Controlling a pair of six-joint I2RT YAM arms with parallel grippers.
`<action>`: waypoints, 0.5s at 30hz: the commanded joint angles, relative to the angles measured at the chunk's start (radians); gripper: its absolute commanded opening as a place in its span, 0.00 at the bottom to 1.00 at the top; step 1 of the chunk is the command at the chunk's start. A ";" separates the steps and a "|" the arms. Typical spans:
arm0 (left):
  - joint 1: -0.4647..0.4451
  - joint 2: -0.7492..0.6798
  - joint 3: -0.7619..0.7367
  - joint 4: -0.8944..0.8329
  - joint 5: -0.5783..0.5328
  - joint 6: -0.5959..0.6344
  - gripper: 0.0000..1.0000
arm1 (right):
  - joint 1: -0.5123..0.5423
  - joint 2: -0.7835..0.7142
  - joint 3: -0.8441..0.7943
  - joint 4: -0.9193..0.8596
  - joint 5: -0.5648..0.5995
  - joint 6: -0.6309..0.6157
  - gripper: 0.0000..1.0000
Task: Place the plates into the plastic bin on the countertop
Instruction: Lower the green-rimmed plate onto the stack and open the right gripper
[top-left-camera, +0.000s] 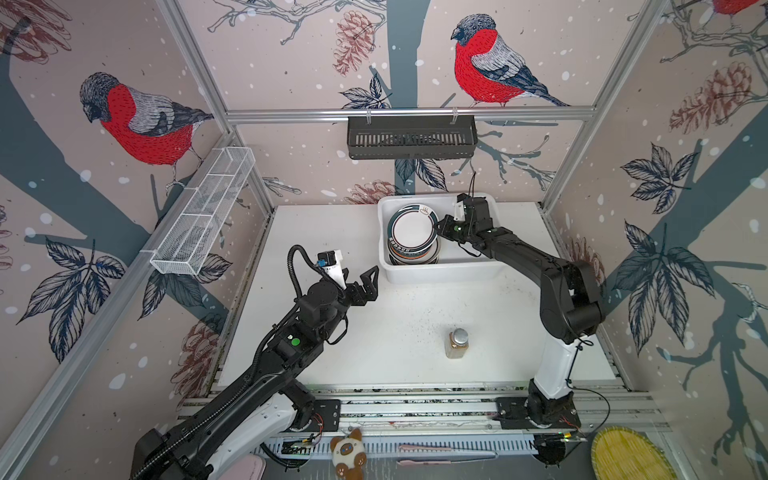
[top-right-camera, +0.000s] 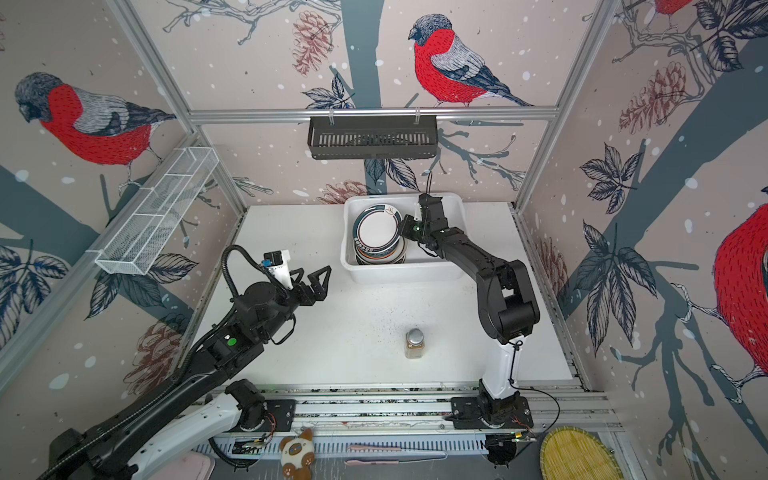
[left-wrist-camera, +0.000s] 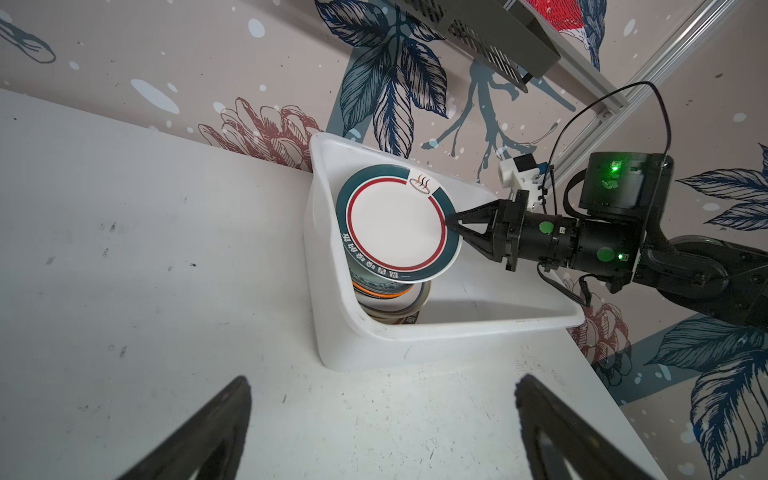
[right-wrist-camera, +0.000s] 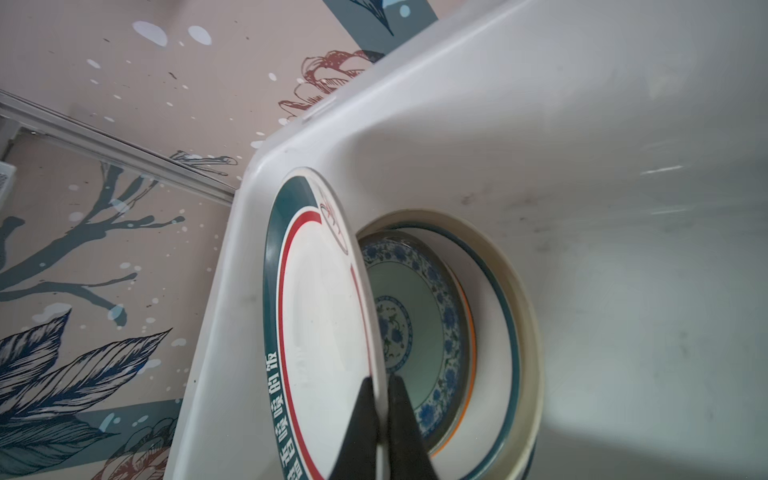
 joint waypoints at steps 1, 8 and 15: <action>0.002 0.014 0.014 0.006 -0.038 0.014 0.98 | 0.018 0.008 0.015 -0.014 0.055 -0.029 0.00; 0.002 0.041 0.019 0.040 -0.062 0.026 0.98 | 0.037 0.036 0.063 -0.075 0.080 -0.060 0.38; 0.009 0.075 0.009 0.112 -0.283 0.147 0.98 | 0.042 -0.010 0.128 -0.178 0.179 -0.132 0.89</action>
